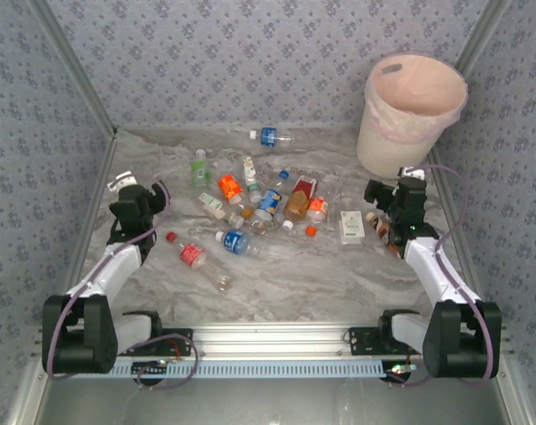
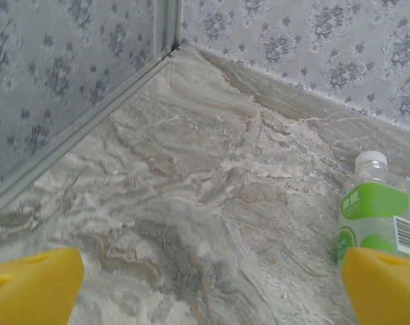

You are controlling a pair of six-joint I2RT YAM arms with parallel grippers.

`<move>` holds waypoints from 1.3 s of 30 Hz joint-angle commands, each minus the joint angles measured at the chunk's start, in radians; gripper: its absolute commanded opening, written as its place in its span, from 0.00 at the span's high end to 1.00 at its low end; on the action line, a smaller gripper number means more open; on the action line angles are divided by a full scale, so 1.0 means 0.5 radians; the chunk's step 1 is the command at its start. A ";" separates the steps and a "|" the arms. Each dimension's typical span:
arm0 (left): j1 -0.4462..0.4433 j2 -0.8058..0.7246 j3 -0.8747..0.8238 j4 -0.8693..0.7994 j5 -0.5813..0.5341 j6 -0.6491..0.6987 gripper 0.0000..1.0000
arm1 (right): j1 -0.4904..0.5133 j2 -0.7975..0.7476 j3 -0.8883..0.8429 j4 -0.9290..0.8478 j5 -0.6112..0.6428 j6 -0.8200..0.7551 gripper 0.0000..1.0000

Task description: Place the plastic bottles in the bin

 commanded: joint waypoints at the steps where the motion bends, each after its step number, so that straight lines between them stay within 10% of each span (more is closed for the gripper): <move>1: 0.008 -0.100 0.117 -0.452 -0.081 -0.404 0.02 | 0.027 -0.040 0.080 -0.567 -0.122 0.238 0.00; 13: 0.008 -0.262 0.184 -1.280 0.354 -1.041 0.02 | 0.508 0.323 0.277 -0.869 -0.025 0.295 0.00; 39: 0.008 -0.224 0.165 -1.492 0.517 -1.046 0.02 | 0.600 0.785 0.504 -1.058 0.049 0.079 0.00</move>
